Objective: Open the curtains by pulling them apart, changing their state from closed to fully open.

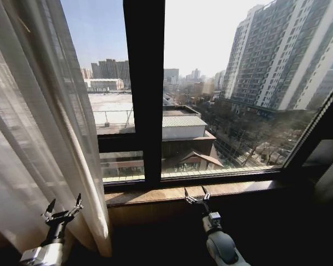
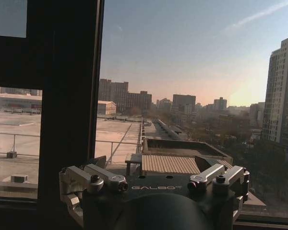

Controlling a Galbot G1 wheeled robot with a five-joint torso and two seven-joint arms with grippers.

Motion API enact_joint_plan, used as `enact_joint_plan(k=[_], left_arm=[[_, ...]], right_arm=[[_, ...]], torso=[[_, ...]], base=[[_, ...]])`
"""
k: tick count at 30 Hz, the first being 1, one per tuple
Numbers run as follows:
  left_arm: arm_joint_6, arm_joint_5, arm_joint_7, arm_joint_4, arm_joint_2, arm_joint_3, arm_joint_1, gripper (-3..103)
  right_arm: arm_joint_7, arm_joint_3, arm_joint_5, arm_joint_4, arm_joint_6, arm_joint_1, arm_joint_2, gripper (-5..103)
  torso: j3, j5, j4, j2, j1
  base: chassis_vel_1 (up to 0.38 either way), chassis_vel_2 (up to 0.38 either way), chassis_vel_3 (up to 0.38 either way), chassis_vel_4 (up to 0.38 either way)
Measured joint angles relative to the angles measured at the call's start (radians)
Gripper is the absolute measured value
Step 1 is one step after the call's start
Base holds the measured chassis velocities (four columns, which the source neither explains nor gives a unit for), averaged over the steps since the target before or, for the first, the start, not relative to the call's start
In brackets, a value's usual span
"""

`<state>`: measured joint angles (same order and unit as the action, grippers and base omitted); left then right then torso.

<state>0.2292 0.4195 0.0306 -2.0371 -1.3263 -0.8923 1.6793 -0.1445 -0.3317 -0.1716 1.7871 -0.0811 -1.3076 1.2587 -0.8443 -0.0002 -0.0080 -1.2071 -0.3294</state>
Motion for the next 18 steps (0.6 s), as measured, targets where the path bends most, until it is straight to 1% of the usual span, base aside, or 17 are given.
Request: enact_joint_plan(k=[2,3,5,6,7,8,9,10,11,15,16,17,18], left_arm=[[-0.007,0.0,0.002,0.0,0.001,0.006,-0.006,100],[-0.02,0.001,0.007,0.0,0.002,0.016,-0.015,100],[-0.075,0.007,0.021,0.0,0.006,0.062,-0.055,100],[-0.117,0.011,0.033,0.0,0.01,0.096,-0.086,100],[-0.143,0.014,0.041,0.0,0.012,0.118,-0.105,100],[-0.143,0.014,0.041,0.0,0.012,0.118,-0.105,100],[-0.177,0.017,0.051,0.0,0.015,0.145,-0.129,100],[-0.223,0.023,0.065,-0.001,0.018,0.182,-0.163,100],[-0.223,0.023,0.065,-0.001,0.018,0.182,-0.163,100],[-0.354,0.036,0.103,-0.002,0.029,0.289,-0.258,100],[-0.4,0.041,0.116,-0.003,0.033,0.326,-0.291,100],[-0.4,0.041,0.116,-0.003,0.033,0.326,-0.291,100],[-0.426,0.044,0.124,-0.003,0.035,0.347,-0.31,100]], right_arm=[[0.0,0.0,0.0,0.0,0.0,0.0,0.0,100],[0.0,0.0,0.0,0.0,0.0,0.0,0.0,100],[0.0,0.0,0.0,0.0,0.0,0.0,0.0,100],[0.0,0.0,0.0,0.0,0.0,0.0,0.0,100],[0.0,0.0,0.0,0.0,0.0,0.0,0.0,100],[0.0,0.0,0.0,0.0,0.0,0.0,0.0,100],[0.0,0.0,0.0,0.0,0.0,0.0,0.0,100],[0.0,0.0,0.0,0.0,0.0,0.0,0.0,100],[0.0,0.0,0.0,0.0,0.0,0.0,0.0,100],[0.0,0.0,0.0,0.0,0.0,0.0,0.0,100],[0.0,0.0,0.0,0.0,0.0,0.0,0.0,100],[0.0,0.0,0.0,0.0,0.0,0.0,0.0,100],[0.0,0.0,0.0,0.0,0.0,0.0,0.0,100]], torso=[[0.0,0.0,0.0001,0.0,0.0],[0.0,0.0002,0.0003,0.0,0.0],[0.0,0.0,-0.0001,0.0,0.0],[0.0,0.0,-0.0001,0.0,0.0],[0.0,-0.0001,-0.0001,0.0,0.0],[0.0,-0.0001,-0.0001,0.0,0.0],[0.0,0.0,-0.0001,0.0,0.0],[0.0,0.0001,-0.0001,0.0,0.0],[0.0,0.0001,-0.0001,0.0,0.0],[0.0,0.0001,-0.0001,0.0,0.0],[0.0,0.0001,-0.0001,0.0,0.0],[0.0,0.0001,-0.0001,0.0,0.0],[0.0,0.0001,-0.0001,0.0,0.0]], base=[[0.0,0.0,0.0,0.0],[0.0,0.0,0.0,0.0],[0.0,0.0,0.0,0.0],[0.0,0.0,0.0,0.0],[0.0,0.0,0.0,0.0],[0.0,0.0,0.0,0.0],[0.0,0.0,0.0,0.0],[0.0,0.0,0.0,0.0],[0.0,0.0,0.0,0.0],[0.0,0.0,0.0,0.0],[0.0,0.0,0.0,0.0],[0.0,0.0,0.0,0.0],[0.0,0.0,0.0,0.0]])
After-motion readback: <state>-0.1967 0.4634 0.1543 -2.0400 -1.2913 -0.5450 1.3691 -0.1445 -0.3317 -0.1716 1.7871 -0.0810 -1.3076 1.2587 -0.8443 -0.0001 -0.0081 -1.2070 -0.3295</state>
